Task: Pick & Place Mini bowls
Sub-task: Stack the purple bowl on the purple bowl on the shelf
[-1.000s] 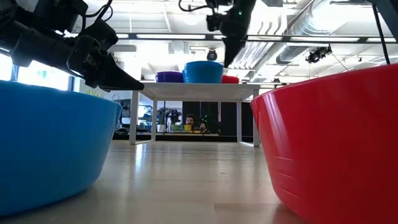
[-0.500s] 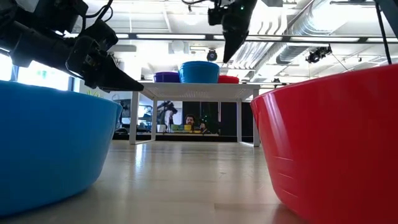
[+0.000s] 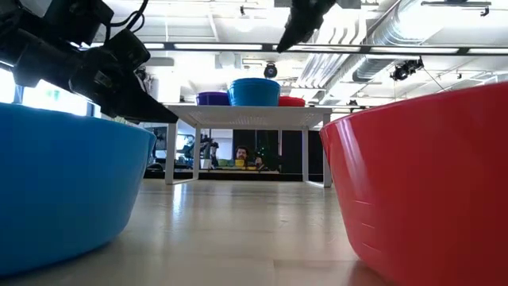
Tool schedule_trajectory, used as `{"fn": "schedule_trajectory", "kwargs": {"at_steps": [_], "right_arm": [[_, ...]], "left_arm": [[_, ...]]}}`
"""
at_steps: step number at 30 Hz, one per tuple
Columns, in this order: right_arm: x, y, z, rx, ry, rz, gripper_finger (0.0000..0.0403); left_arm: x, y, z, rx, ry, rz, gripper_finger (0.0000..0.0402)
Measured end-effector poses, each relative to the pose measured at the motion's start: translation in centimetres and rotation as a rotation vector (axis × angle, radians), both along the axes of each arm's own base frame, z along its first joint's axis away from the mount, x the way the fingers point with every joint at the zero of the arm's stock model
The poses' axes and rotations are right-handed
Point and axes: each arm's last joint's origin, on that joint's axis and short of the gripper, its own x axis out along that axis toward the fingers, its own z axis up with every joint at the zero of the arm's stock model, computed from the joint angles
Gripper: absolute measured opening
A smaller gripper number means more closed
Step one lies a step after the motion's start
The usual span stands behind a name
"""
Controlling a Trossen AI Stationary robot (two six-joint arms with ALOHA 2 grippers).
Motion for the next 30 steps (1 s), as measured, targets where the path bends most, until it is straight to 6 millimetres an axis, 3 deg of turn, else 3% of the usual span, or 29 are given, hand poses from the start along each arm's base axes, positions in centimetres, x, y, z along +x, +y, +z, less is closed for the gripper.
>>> {"fn": "schedule_trajectory", "kwargs": {"at_steps": [9,17,24,30], "right_arm": [[-6.0,4.0,-5.5,-0.065,-0.359,0.094,0.0000],[-10.6,6.4,-9.9,-0.104,-0.545,0.084,0.0000],[-12.6,7.4,-12.8,-0.112,-0.632,0.101,0.0000],[-13.0,7.8,-13.7,-0.108,-0.640,0.118,0.0000]], "left_arm": [[0.7,-0.1,0.6,0.007,0.059,-0.004,0.0001],[2.6,-1.2,4.2,0.019,0.298,-0.110,0.0001],[1.9,-3.8,7.8,0.010,0.511,-0.082,0.0010],[0.5,-6.4,8.3,-0.101,0.657,-0.016,0.0075]]}}
